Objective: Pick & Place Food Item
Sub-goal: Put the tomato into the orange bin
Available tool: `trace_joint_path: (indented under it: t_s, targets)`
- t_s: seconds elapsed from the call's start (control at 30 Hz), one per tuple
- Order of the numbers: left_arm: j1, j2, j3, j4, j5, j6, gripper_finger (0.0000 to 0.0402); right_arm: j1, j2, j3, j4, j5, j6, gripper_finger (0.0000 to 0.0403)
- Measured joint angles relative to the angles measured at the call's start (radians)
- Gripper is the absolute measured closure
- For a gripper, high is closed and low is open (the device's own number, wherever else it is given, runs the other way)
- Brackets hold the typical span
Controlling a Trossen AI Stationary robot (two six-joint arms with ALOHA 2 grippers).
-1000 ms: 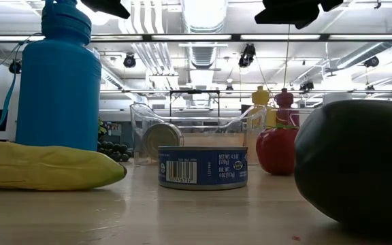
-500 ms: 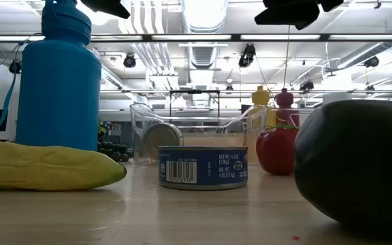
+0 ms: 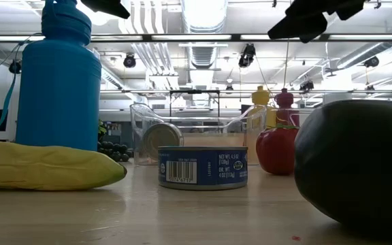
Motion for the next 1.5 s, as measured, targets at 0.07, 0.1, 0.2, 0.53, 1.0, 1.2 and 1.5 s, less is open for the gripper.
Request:
trace_joint_path:
  t_s: [0.07,0.1,0.2,0.53,1.0,1.2,1.5]
  targets:
    - [0.0,0.0,0.0,0.0,0.0,0.0,0.0102,0.0,0.0,-0.006,0.001,0.0,0.009,0.0146]
    - [0.0,0.0,0.0,0.0,0.0,0.0,0.0103,-0.001,0.0,-0.011,0.001,0.0,0.023,0.0147]
    - [0.0,0.0,0.0,0.0,0.0,0.0,0.0105,-0.001,0.0,-0.027,-0.001,0.0,0.045,0.0146]
    - [0.0,0.0,0.0,-0.003,0.0,0.0,0.0096,-0.003,0.006,-0.085,0.093,0.011,0.003,0.0113]
    - [0.0,0.0,0.0,-0.007,0.0,0.0,0.0104,-0.002,0.132,-0.093,0.152,0.025,-0.054,0.0031]
    - [0.0,0.0,0.0,-0.007,0.0,0.0,0.0105,-0.008,0.155,-0.093,0.152,0.035,0.002,0.0005]
    - [0.0,0.0,0.0,-0.007,0.0,0.0,0.0096,-0.057,0.21,-0.093,0.146,-0.044,0.048,0.0003]
